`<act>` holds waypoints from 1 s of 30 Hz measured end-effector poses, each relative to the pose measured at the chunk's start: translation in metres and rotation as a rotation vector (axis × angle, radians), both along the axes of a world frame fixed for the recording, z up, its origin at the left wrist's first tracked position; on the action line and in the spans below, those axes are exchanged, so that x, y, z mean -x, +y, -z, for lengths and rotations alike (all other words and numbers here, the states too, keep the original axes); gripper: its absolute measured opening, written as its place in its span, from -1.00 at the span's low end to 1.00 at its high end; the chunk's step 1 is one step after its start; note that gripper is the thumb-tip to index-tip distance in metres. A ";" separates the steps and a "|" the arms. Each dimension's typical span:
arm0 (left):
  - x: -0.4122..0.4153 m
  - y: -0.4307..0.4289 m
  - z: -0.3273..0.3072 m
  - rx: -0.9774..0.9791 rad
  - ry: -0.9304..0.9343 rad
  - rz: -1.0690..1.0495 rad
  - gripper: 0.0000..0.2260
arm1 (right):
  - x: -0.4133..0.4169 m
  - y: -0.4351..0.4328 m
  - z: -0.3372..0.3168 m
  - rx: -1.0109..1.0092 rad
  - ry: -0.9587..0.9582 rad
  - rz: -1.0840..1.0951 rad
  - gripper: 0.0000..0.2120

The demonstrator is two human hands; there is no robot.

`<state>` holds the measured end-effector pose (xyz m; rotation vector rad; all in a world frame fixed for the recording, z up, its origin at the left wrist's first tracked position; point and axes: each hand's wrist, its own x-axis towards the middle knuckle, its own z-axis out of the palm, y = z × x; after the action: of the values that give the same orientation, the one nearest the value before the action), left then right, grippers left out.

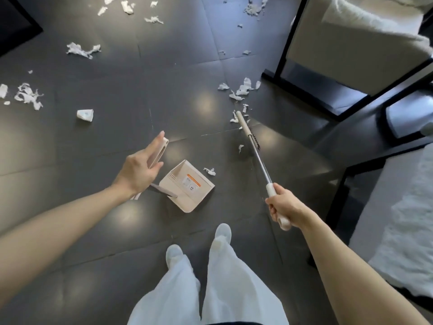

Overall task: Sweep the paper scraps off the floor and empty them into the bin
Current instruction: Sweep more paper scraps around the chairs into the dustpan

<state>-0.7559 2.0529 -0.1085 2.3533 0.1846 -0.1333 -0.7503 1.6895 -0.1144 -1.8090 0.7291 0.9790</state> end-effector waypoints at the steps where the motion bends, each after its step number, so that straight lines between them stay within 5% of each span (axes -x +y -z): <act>1: -0.004 -0.003 0.004 -0.006 -0.005 -0.001 -0.27 | -0.001 -0.005 0.005 -0.008 0.044 -0.038 -0.69; 9: -0.037 -0.012 0.011 -0.063 -0.047 0.038 -0.27 | 0.007 0.000 0.026 -0.182 0.276 0.139 -0.57; 18: -0.068 -0.023 0.005 -0.044 -0.089 0.098 -0.34 | 0.030 0.028 -0.037 -0.340 0.460 0.246 -0.38; 30: -0.142 -0.043 -0.001 0.009 -0.111 0.044 -0.36 | -0.045 0.006 -0.084 -0.379 0.186 0.344 -0.34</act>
<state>-0.6135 2.0101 -0.1073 2.3492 0.0782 -0.0247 -0.7052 1.6954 -0.0299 -1.2289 0.8689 0.9826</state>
